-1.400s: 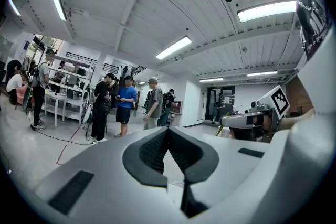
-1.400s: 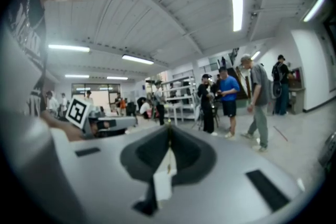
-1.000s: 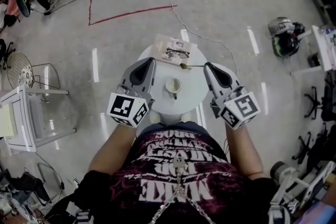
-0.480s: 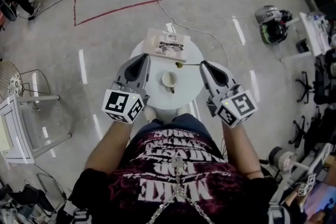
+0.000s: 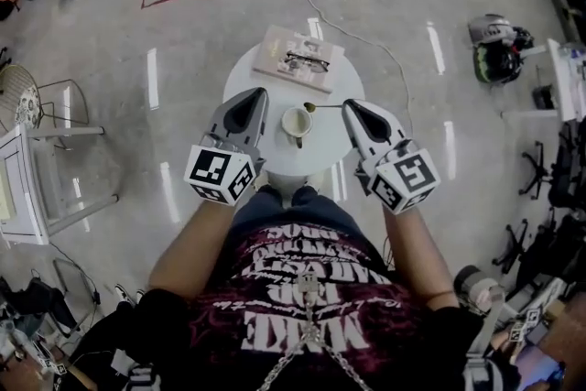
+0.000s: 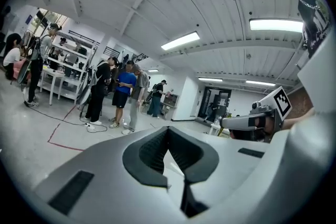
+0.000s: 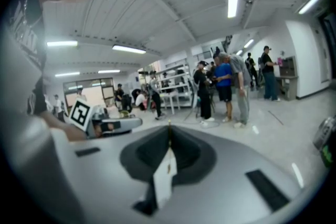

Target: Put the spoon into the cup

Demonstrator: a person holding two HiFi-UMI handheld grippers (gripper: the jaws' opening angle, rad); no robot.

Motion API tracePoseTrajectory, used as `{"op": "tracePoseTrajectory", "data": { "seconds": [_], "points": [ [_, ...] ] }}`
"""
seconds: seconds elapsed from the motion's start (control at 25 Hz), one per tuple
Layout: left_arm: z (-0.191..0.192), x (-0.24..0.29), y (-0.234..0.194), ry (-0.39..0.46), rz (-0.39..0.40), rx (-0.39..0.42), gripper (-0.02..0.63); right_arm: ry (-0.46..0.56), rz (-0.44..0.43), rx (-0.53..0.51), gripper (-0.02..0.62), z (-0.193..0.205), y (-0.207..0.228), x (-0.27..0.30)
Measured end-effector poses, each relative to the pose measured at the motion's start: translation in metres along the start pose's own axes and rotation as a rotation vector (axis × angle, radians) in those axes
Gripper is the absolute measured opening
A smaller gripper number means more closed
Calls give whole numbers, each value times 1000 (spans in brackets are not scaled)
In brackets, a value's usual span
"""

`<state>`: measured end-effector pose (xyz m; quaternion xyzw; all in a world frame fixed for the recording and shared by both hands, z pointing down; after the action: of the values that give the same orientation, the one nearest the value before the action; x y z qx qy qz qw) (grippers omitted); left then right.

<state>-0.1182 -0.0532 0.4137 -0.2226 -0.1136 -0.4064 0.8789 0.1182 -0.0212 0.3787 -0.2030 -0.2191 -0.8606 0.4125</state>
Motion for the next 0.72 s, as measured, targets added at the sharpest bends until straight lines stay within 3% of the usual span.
{"op": "tracePoseTrajectory", "data": {
  "seconds": [0.4, 0.72],
  "points": [
    [63, 31, -19, -107, -66, -26, 29, -125, -43, -8, 34, 67, 21, 59],
    [104, 57, -22, -175, -46, -42, 29, -188, -58, 58, 35, 129, 35, 99]
  ]
}}
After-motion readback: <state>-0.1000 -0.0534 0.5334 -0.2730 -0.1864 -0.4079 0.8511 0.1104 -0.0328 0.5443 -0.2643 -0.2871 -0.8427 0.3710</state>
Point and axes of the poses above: the fingertips, and each gripper's own axes: x forward along the fingers, y to its right, z out of its underside, the point moved 8 cm from there along -x, backward along the fingers, and after that the axes turned 15 degrees about -y, right-handed, at the moved point
